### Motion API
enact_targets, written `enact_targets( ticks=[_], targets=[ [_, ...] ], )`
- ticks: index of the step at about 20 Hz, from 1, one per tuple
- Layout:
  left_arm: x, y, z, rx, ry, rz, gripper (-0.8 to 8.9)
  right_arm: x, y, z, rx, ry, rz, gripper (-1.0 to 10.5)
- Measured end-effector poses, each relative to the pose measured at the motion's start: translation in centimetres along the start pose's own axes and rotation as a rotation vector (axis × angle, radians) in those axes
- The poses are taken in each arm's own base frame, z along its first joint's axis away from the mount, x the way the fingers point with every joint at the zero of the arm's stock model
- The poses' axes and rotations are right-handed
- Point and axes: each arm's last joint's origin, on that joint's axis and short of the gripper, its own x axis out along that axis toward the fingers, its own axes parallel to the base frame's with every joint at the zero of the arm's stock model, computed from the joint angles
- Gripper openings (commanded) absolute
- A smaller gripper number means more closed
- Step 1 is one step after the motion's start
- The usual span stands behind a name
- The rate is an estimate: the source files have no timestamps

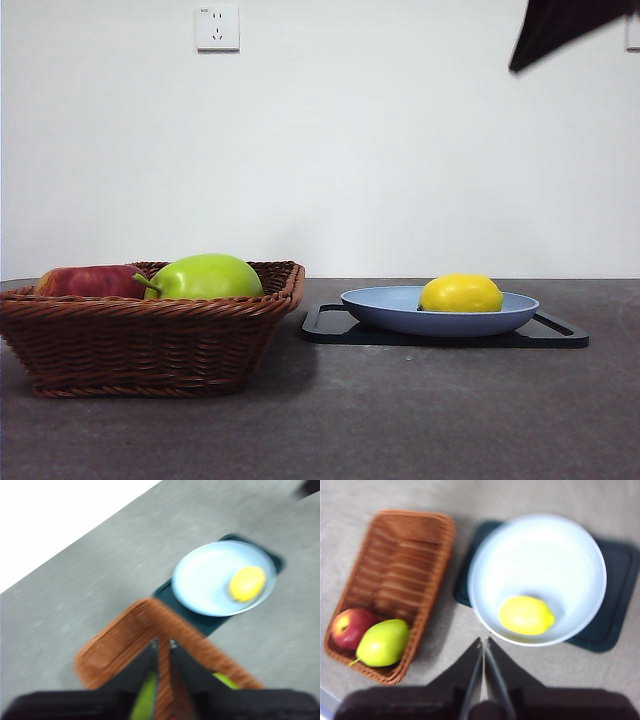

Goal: Take the lemon from the basket,put the lemon in the plate,hand out the plate

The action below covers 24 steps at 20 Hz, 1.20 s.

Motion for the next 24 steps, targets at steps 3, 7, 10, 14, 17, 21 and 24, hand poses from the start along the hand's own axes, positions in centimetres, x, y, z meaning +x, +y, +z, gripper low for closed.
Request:
enact_targets(
  ticks=[3, 7, 10, 14, 17, 21, 24],
  targets=[
    [0.4, 1.9, -0.7, -0.042, 0.036, -0.023, 0.06, -2.7, 3.3, -1.0, -0.115, -0.075, -0.102, 0.0],
    [1.1, 4.2, -3.2, -0.125, 0.051, -0.006, 0.06, -5.6, 5.8, -2.5, -0.219, -0.220, -0.199, 0.0],
    [0.7, 4.7, -6.1, -0.175, -0.014, 0.059, 0.06, -6.5, 6.3, -4.7, -0.257, -0.350, -0.213, 0.0],
    [-0.6, 4.1, -9.9, -0.260, -0.158, 0.135, 0.06, -5.8, 5.3, -8.4, -0.255, -0.509, -0.236, 0.0],
    [-1.5, 2.9, -12.7, -0.317, -0.273, 0.150, 0.06, -4.4, 4.0, -11.7, -0.242, -0.622, -0.249, 0.0],
    [-2.5, 2.0, -15.1, -0.394, -0.326, 0.146, 0.06, -2.5, 2.8, -15.0, -0.236, -0.706, -0.234, 0.0],
    [-2.6, 2.0, -15.0, -0.443, -0.346, 0.140, 0.08, -2.2, 2.7, -15.2, -0.236, -0.697, -0.237, 0.0]
  ],
)
